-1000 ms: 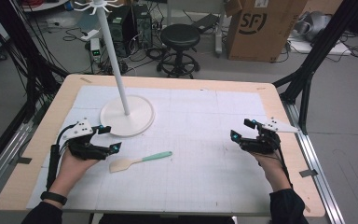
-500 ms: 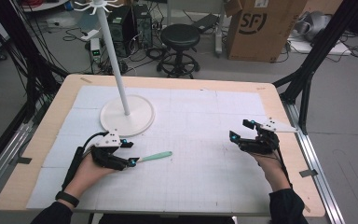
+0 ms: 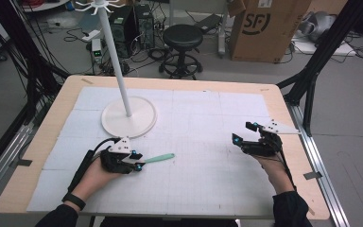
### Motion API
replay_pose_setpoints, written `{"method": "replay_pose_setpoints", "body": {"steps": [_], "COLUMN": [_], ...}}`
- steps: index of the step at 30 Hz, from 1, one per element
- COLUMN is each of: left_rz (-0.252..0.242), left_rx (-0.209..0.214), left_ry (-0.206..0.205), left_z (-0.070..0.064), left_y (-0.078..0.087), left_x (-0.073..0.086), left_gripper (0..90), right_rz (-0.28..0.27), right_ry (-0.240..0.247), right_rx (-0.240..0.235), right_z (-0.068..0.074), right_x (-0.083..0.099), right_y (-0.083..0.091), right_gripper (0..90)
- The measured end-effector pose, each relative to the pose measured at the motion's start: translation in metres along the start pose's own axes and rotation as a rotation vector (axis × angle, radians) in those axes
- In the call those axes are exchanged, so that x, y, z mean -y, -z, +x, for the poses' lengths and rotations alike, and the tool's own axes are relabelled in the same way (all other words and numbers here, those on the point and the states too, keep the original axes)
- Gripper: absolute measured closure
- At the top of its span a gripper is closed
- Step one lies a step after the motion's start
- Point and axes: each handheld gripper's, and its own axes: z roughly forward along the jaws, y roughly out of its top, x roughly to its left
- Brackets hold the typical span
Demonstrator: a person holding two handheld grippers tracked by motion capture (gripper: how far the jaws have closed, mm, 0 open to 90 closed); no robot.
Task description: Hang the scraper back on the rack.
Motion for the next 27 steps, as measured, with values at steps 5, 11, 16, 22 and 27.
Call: {"method": "replay_pose_setpoints", "body": {"steps": [5, 11, 16, 22, 27], "left_rz": [0.001, -0.008, -0.015, -0.021, -0.067], "left_rx": [-0.002, -0.014, -0.018, -0.011, -0.007], "left_ry": [-0.01, -0.009, 0.0, 0.014, 0.032], "left_z": [-0.002, -0.004, -0.005, -0.003, -0.003], "left_y": [-0.002, -0.002, -0.002, -0.001, 0.008], "left_x": [-0.001, 0.0, 0.0, 0.001, -0.001], "left_gripper": [76.2, 79.6, 80.6, 80.7, 80.8], "right_rz": [0.006, 0.006, 0.011, 0.01, 0.014], "right_ry": [0.001, 0.008, 0.008, 0.003, -0.009], "right_rx": [0.0, -0.005, -0.008, -0.009, -0.004], "right_z": [0.0, 0.001, 0.001, 0.0, -0.002], "right_x": [0.001, 0.001, 0.001, 0.001, 0.002], "right_y": [-0.001, -0.002, -0.002, -0.002, -0.001], "right_gripper": [18.4, 18.4, 18.4, 18.4, 18.4]}}
